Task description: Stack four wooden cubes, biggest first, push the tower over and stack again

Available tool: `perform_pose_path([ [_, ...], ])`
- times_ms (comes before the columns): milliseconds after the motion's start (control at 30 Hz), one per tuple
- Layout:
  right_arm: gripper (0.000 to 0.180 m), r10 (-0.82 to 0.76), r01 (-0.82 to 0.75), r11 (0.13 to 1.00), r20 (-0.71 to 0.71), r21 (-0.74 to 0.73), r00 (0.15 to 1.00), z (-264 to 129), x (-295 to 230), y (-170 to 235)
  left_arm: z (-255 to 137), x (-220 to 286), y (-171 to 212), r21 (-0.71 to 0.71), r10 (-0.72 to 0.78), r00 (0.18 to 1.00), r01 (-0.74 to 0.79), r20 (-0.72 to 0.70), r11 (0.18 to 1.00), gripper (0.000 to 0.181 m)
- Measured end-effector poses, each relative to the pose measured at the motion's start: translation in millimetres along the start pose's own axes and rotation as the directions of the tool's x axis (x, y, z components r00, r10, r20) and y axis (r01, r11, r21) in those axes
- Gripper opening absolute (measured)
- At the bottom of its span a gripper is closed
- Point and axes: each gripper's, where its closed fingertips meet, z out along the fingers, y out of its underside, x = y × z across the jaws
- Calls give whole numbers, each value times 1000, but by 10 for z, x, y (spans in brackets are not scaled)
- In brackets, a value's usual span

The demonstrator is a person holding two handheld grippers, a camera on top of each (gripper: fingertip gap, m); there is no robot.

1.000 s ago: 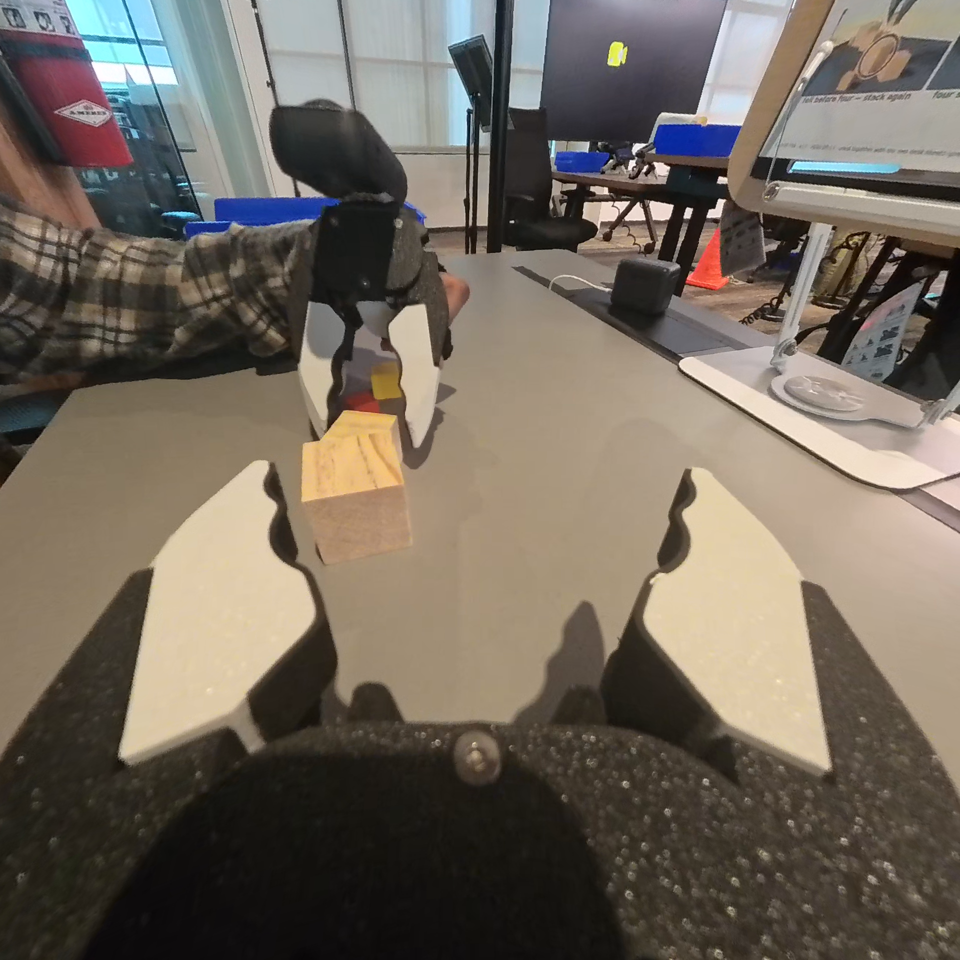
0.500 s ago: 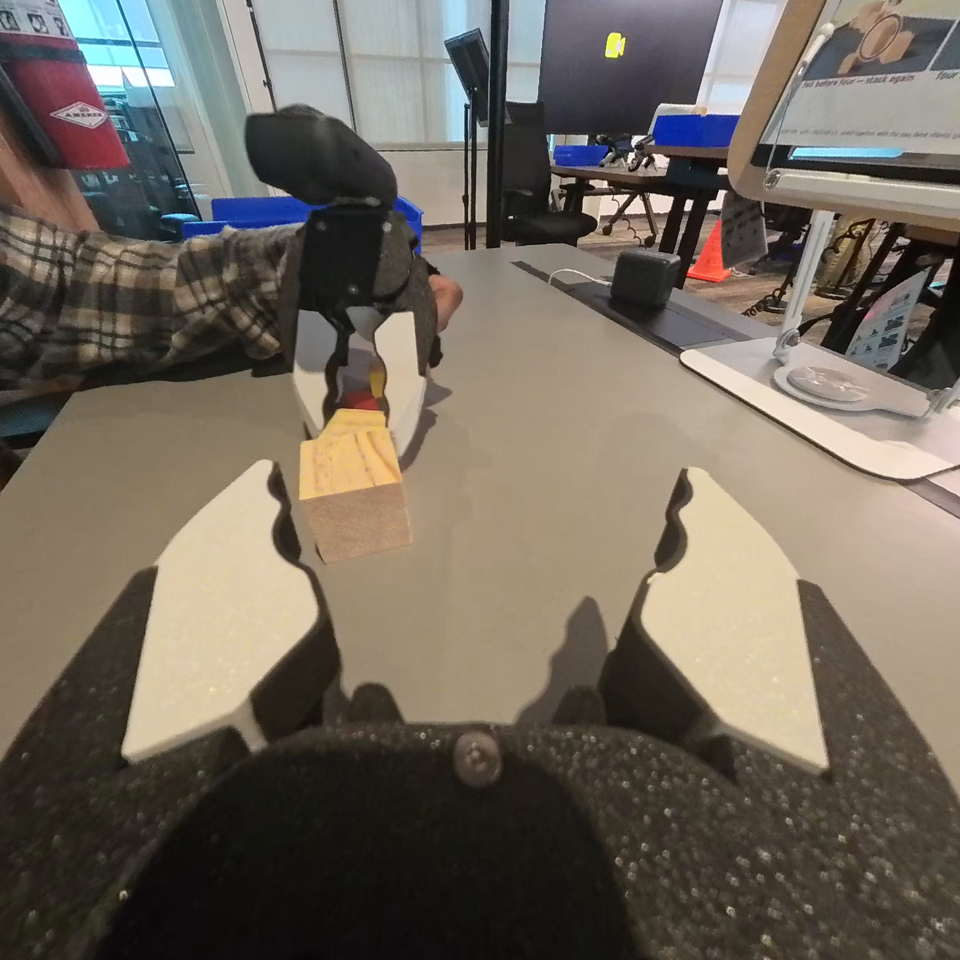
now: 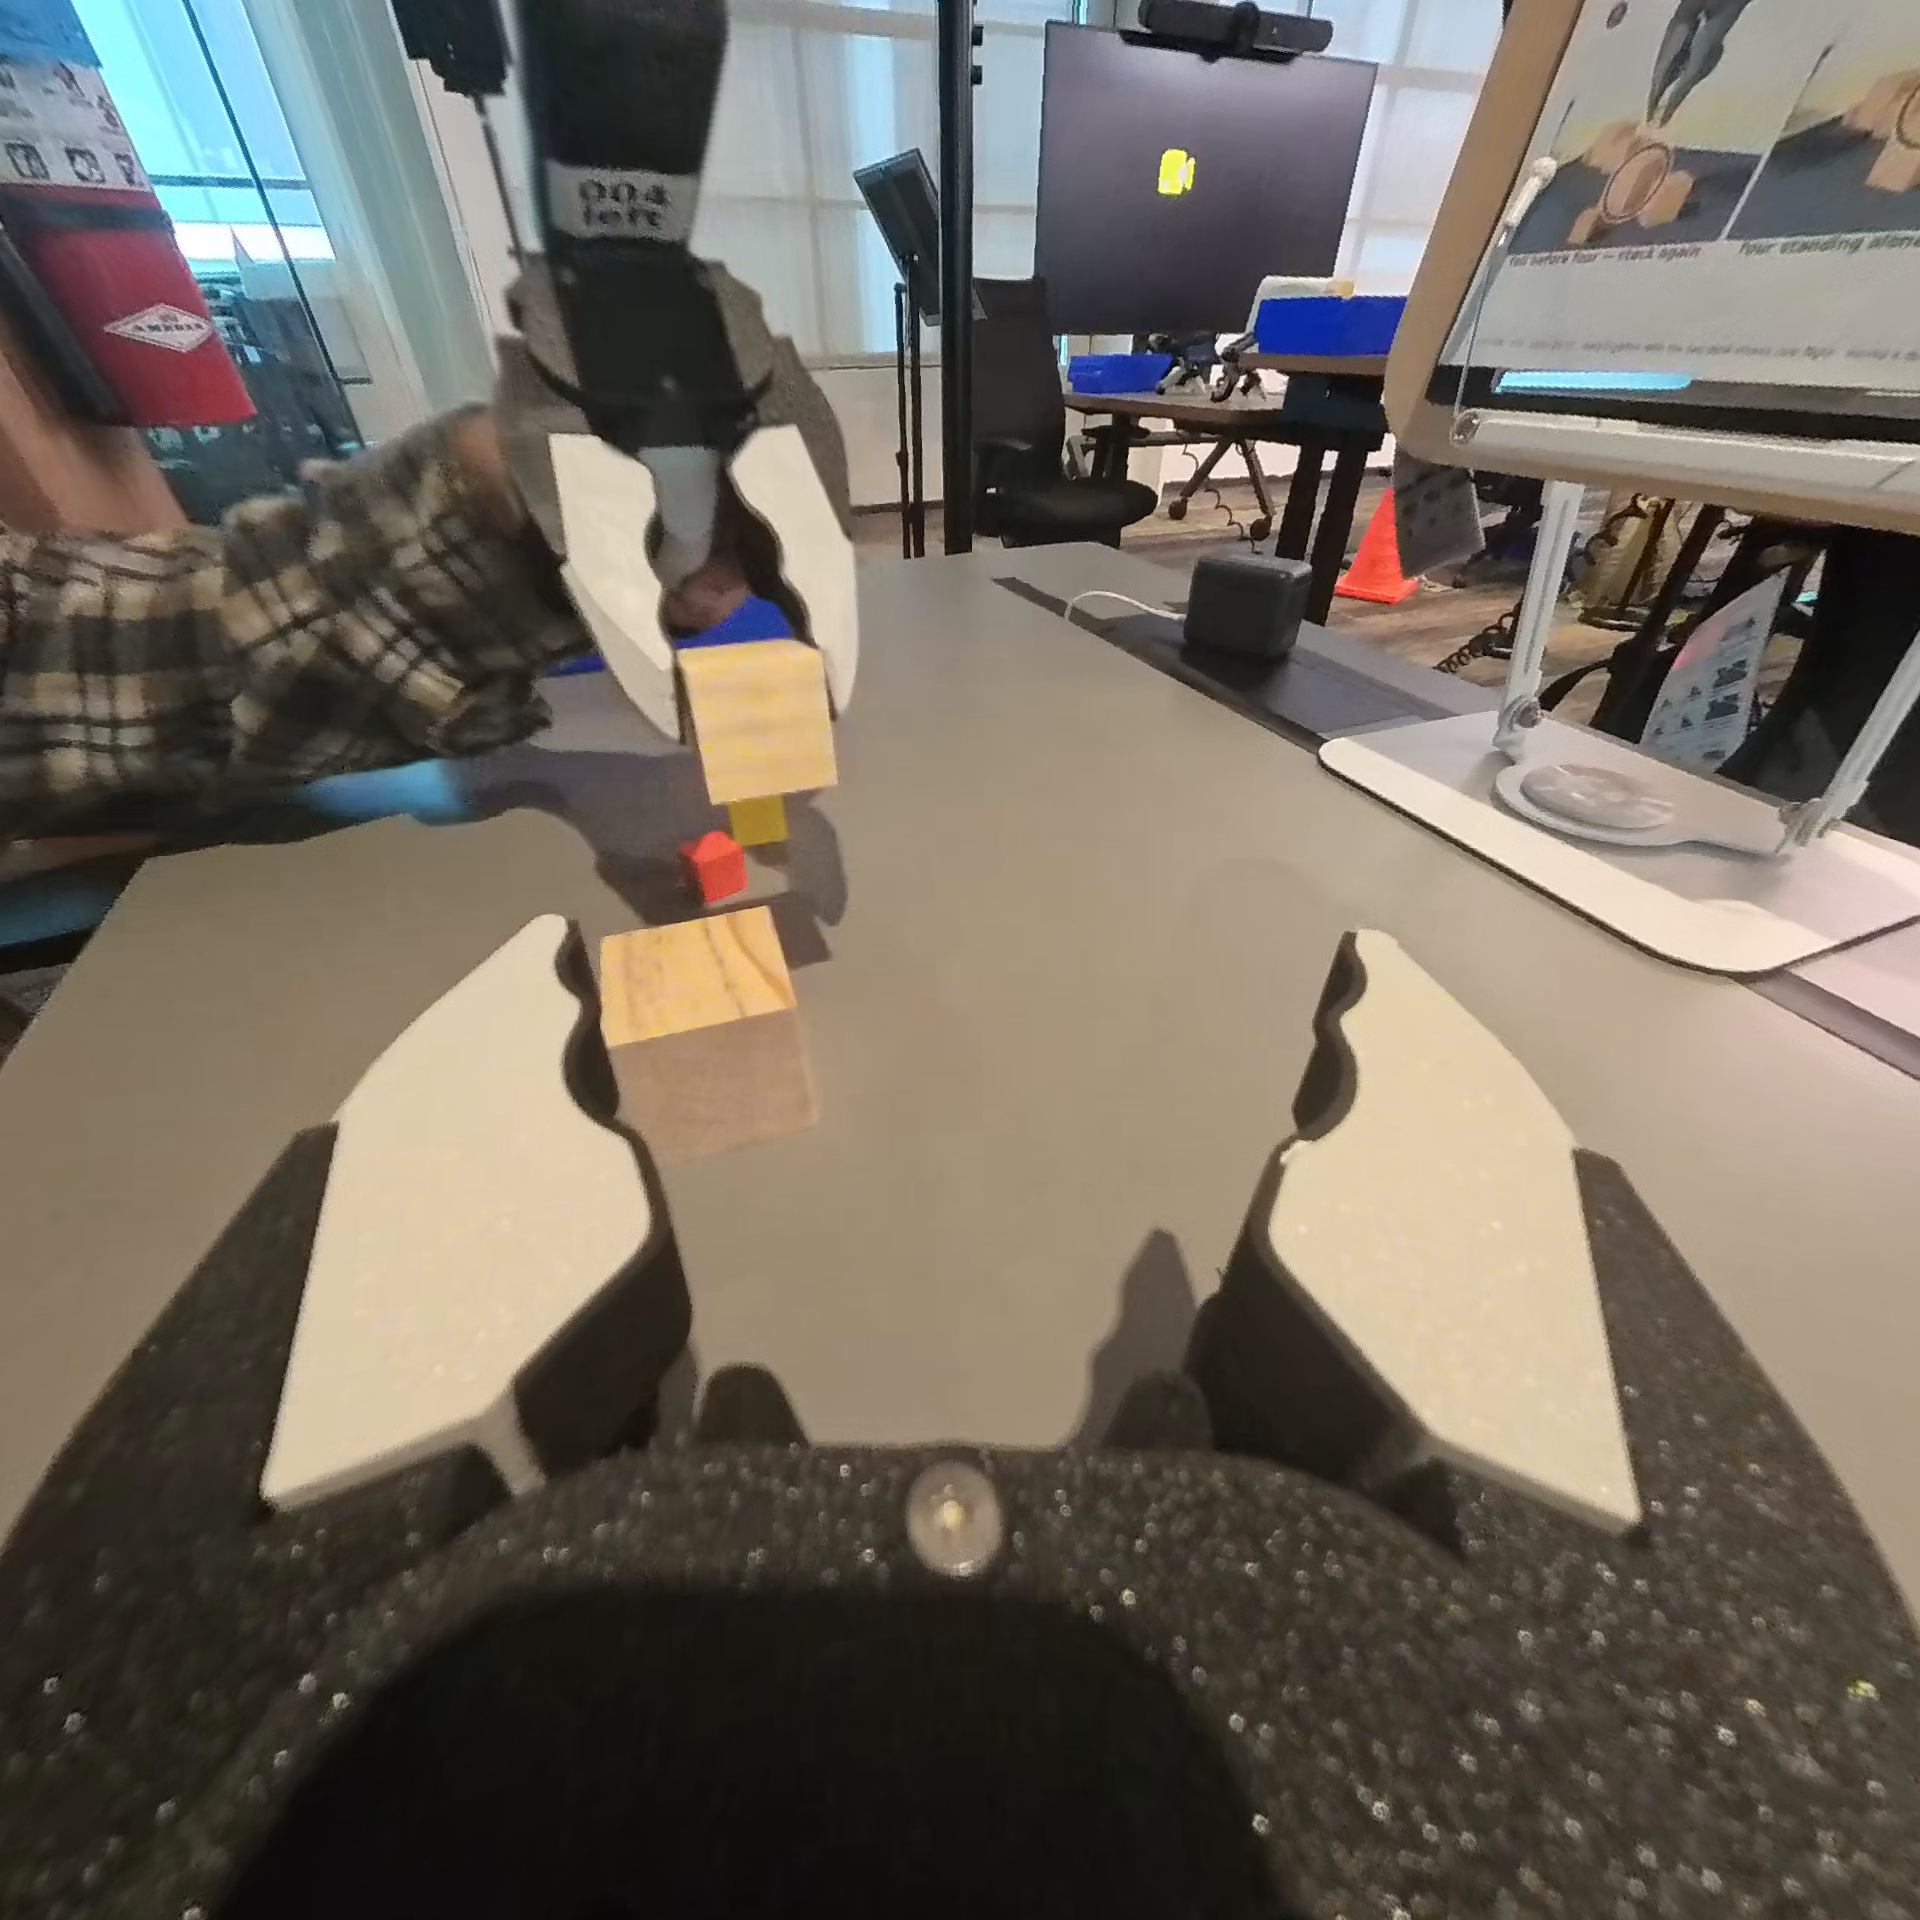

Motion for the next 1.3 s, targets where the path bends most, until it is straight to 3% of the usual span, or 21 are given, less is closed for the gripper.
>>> perform_pose_path([
  [200, 127, -5, 5, 1000, -12, 11, 1000, -47, 3, -36, 229, 307, -264, -5, -51, 998, 51, -41, 999, 45],
  [667, 124, 2, -2, 999, -16, 36, 1000, -145, 7, -83, 525, 342, -139, -152, -14, 1000, 11, -19, 988, 45],
  [1300, 122, 13, -12, 999, -6, 30, 1000, -126, 0, -57, 577, 359, -112, -174, 35, 999, -37, -16, 984, 45],
])
